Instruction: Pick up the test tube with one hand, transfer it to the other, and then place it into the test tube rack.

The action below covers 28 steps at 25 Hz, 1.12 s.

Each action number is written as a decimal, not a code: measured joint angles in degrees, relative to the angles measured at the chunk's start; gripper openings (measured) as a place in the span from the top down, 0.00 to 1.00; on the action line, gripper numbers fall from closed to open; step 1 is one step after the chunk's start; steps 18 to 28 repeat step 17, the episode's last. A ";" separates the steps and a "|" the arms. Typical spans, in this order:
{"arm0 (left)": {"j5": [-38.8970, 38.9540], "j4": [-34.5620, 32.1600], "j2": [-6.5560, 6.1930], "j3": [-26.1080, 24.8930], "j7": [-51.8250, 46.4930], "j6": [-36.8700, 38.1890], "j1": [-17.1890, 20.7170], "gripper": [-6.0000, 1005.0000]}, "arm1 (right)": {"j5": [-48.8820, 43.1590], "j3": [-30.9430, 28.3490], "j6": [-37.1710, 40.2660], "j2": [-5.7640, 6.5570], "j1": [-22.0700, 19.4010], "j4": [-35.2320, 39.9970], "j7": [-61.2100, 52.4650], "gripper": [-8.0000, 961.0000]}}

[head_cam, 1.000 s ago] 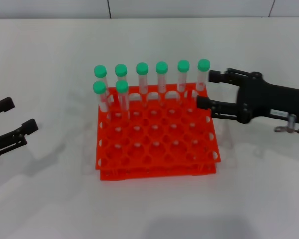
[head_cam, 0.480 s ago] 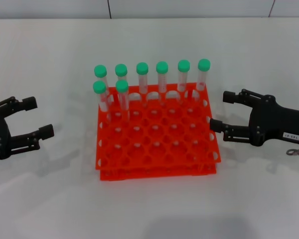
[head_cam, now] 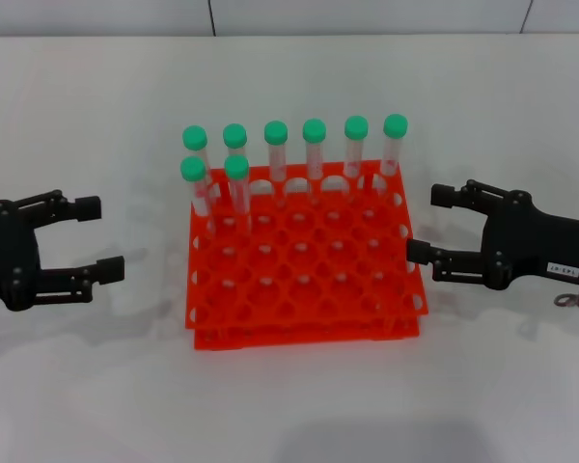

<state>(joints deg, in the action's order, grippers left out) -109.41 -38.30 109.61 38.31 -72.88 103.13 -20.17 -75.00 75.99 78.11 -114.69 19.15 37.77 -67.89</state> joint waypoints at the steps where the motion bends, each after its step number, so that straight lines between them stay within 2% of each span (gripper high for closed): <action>1: -0.53 0.00 -0.06 0.00 -0.30 0.19 -0.37 0.12 | -0.17 -0.01 0.00 0.01 0.02 -0.01 0.00 0.09; 7: -1.81 -0.22 -0.03 0.01 -1.13 0.26 -1.51 0.12 | -1.29 -0.05 0.26 0.24 0.07 -0.06 0.02 0.09; 16: -1.83 -0.65 -0.07 -0.21 -2.14 -0.34 -2.03 0.12 | -1.81 -0.05 0.45 1.25 -0.37 0.12 0.24 0.09; 28: -1.89 -0.67 -0.08 -0.22 -2.15 -0.37 -2.04 0.12 | -1.81 -0.06 0.45 1.28 -0.38 0.09 0.34 0.09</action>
